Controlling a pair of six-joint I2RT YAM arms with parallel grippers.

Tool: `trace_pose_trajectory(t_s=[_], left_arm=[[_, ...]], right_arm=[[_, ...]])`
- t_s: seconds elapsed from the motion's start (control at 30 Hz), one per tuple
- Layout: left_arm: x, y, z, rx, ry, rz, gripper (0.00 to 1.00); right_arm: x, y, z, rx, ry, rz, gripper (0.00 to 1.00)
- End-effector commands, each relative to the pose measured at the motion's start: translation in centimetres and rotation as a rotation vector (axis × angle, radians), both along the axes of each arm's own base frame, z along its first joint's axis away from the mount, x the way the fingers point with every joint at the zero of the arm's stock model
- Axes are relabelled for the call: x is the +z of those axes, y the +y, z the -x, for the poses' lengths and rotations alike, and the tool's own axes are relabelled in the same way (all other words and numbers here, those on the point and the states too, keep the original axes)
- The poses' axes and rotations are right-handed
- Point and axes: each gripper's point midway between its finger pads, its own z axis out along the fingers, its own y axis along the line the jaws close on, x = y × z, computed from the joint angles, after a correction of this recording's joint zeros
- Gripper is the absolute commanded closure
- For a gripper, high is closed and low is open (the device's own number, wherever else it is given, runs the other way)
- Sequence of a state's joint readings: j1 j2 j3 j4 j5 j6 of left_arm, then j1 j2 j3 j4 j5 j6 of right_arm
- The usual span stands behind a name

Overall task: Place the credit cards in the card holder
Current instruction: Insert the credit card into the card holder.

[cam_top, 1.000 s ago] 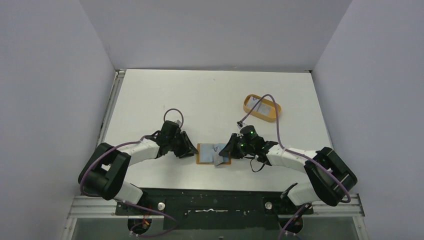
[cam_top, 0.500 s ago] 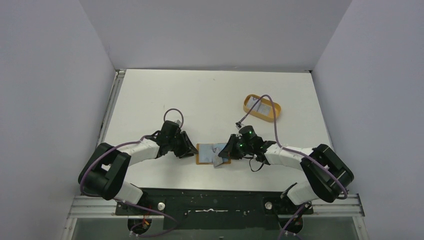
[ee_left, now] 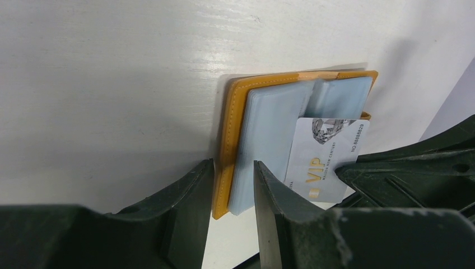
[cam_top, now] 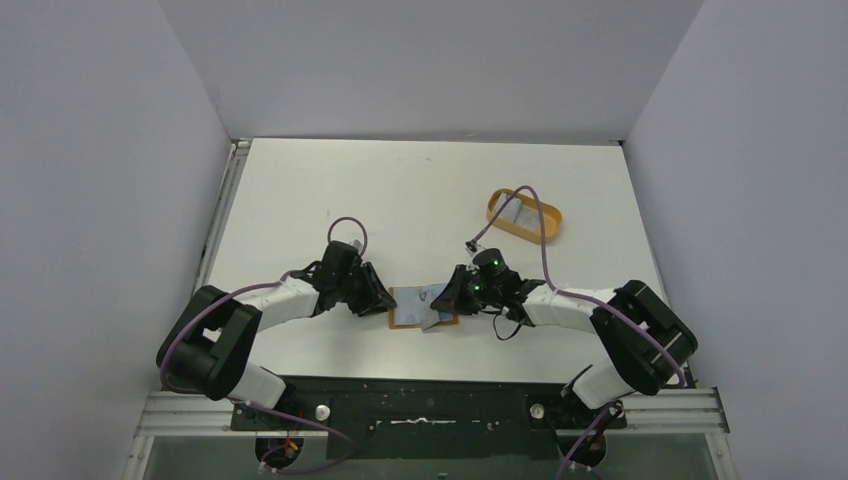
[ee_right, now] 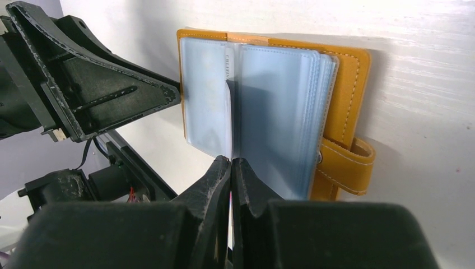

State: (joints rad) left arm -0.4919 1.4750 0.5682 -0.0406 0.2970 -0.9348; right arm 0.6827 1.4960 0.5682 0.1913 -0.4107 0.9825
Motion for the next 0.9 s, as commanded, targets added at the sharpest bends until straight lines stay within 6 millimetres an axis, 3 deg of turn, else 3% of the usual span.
trace_pose_trajectory(t_s=[0.0, 0.87], left_arm=[[-2.1, 1.3, 1.8, -0.021, 0.072, -0.075, 0.69], [-2.3, 0.9, 1.8, -0.039, 0.081, -0.062, 0.69]], right_arm=[[1.8, 1.7, -1.6, 0.005, -0.070, -0.060, 1.00], [1.0, 2.8, -3.2, -0.021, -0.100, -0.092, 1.00]])
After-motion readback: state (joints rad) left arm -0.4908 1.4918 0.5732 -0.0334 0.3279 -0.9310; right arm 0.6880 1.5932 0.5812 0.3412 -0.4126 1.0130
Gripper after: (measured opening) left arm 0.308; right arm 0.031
